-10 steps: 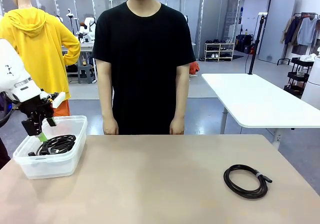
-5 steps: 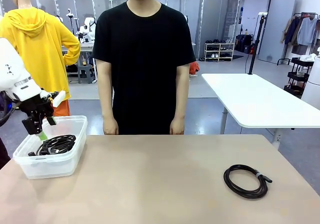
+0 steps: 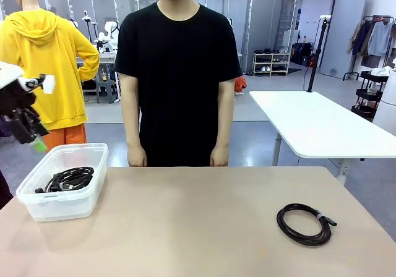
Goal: Organize and store the cables.
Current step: Place the USB Extension Cable into the Organizing box.
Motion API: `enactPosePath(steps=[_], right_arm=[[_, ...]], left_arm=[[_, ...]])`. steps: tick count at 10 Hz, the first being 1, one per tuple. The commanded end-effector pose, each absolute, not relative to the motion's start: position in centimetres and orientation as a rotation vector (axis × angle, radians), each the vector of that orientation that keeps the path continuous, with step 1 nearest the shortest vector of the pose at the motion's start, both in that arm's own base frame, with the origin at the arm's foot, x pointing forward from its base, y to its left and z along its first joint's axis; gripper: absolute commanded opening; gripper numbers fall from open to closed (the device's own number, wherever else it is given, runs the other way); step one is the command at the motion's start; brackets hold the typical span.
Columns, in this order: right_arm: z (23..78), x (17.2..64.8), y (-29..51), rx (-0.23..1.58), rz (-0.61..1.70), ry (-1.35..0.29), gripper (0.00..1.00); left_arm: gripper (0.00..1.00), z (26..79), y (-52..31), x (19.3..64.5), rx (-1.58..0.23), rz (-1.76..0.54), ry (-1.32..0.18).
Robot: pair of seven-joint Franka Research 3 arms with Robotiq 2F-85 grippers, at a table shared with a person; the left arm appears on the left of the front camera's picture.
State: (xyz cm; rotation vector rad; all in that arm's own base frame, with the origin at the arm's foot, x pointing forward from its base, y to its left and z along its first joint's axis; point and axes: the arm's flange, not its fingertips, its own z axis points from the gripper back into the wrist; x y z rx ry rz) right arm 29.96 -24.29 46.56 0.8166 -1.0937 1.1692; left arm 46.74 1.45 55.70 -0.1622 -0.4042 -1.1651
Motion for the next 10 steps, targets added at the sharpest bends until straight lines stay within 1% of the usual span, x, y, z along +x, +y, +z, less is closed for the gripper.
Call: enactPosePath(steps=[1, 3, 4, 5, 6, 10], right_arm=[[46.7, 29.9, -24.3, 0.815, 1.171, -1.102, 0.99], [46.7, 29.9, -24.3, 0.815, 1.171, -1.102, 0.99], [46.7, 29.9, -24.3, 0.815, 1.171, -1.102, 0.99], [46.7, 29.9, -24.3, 0.815, 1.171, -1.102, 0.99], [46.7, 29.9, -24.3, 0.815, 1.171, -1.102, 0.99], [46.6, 30.0, -24.3, 0.817, 1.169, -1.094, 0.99]], left_arm=[[1.0, 54.3, 1.9, 41.0, -0.24, -0.982, -0.457], [1.0, 53.3, 2.2, 37.2, -0.252, -0.895, -0.502], [1.0, 52.7, 2.4, 36.0, -0.262, -0.863, -0.553], [1.0, 52.4, 3.2, 35.6, -0.272, -0.923, -0.612], [1.0, 53.2, 3.1, 37.1, -0.27, -0.905, -0.47], [1.0, 53.2, 3.1, 37.1, -0.27, -0.905, -0.47]])
